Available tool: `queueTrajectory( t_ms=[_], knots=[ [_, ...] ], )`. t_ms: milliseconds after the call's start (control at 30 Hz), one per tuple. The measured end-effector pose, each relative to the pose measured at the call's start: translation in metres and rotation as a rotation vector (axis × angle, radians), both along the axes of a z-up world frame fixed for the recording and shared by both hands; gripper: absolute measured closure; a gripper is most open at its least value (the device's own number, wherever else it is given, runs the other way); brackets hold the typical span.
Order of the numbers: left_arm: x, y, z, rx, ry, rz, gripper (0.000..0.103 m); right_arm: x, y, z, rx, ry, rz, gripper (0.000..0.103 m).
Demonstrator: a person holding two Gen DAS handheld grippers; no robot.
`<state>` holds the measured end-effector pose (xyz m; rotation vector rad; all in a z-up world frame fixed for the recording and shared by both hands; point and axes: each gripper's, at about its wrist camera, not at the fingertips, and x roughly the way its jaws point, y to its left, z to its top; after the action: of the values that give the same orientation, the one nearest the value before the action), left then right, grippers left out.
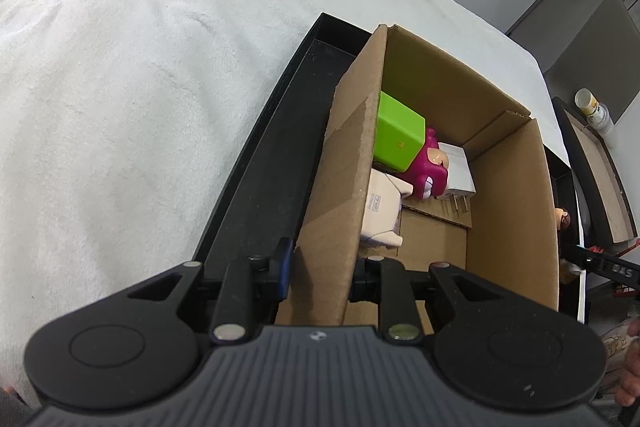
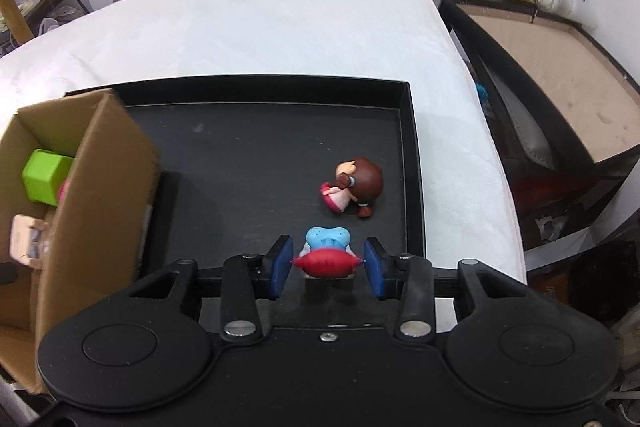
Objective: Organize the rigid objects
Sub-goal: 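Move the right tool to the red crab figure and grasp it, then hold the box wall with the left tool while the right tool drops the red crab inside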
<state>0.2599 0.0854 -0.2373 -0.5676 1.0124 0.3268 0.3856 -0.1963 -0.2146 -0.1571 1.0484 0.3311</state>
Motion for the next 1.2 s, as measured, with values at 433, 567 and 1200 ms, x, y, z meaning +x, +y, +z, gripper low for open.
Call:
queueTrajectory(
  t_ms=[433,567,1200],
  knots=[
    [0.001,-0.005,0.004,0.021,0.001,-0.003,0.081,-0.03,0.007,0.053,0.059,-0.085,0.007,0.064],
    [0.0,-0.005,0.006,0.029,-0.004,-0.001,0.082,-0.039,0.011,0.065,0.069,-0.107,0.017,0.064],
    [-0.005,-0.011,0.008,0.048,-0.008,-0.009,0.083,-0.078,0.039,0.095,0.118,-0.161,0.047,0.064]
  ],
)
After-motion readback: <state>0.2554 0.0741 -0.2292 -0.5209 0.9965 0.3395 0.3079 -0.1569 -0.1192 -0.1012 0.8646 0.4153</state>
